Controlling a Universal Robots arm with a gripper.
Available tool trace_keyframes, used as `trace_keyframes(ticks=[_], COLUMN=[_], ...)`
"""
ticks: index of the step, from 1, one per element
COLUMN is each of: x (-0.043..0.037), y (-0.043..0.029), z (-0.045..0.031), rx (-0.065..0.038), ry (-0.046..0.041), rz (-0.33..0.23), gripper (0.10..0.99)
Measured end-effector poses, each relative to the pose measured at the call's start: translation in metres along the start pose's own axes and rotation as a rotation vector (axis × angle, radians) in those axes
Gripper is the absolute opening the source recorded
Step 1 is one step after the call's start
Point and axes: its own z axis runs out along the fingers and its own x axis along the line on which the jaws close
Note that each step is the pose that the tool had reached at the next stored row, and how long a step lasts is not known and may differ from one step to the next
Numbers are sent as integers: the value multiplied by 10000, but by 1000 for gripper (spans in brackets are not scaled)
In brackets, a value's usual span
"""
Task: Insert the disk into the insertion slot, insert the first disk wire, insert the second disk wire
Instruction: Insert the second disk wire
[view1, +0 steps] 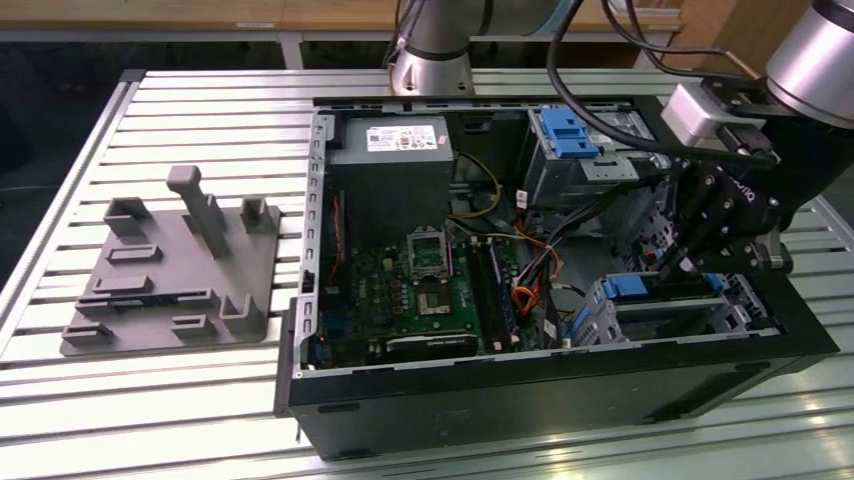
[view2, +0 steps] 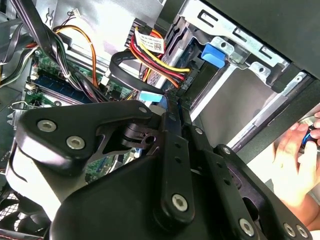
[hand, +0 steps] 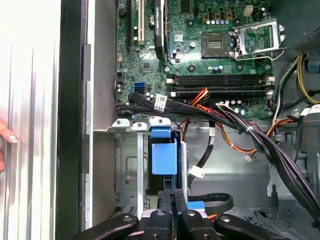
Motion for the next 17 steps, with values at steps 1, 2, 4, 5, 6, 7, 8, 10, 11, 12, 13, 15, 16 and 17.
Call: trace_keyframes(ticks=[1, 2, 4, 5, 6, 7, 8, 10, 11, 12, 13, 15, 16, 17], x=[0, 0, -1, -1, -1, -1, -1, -1, -1, -1, -1, -1, -1, -1], y=[0, 0, -1, -1, -2, -2, -2, -3, -3, -3, -3, -3, -2, -2], z=[2, 5, 12, 16, 18, 22, 26, 33, 33, 33, 33, 34, 30, 20], rx=[1, 1, 2, 3, 3, 4, 4, 5, 6, 6, 6, 6, 7, 7], ry=[2, 2, 2, 3, 5, 5, 6, 8, 9, 11, 11, 9, 9, 8], rz=[-11, -21, -41, -51, -60, -69, -79, -102, -112, -116, -118, -119, -119, -119], gripper=[145, 145, 145, 145, 145, 145, 145, 145, 145, 145, 157, 216, 271, 329])
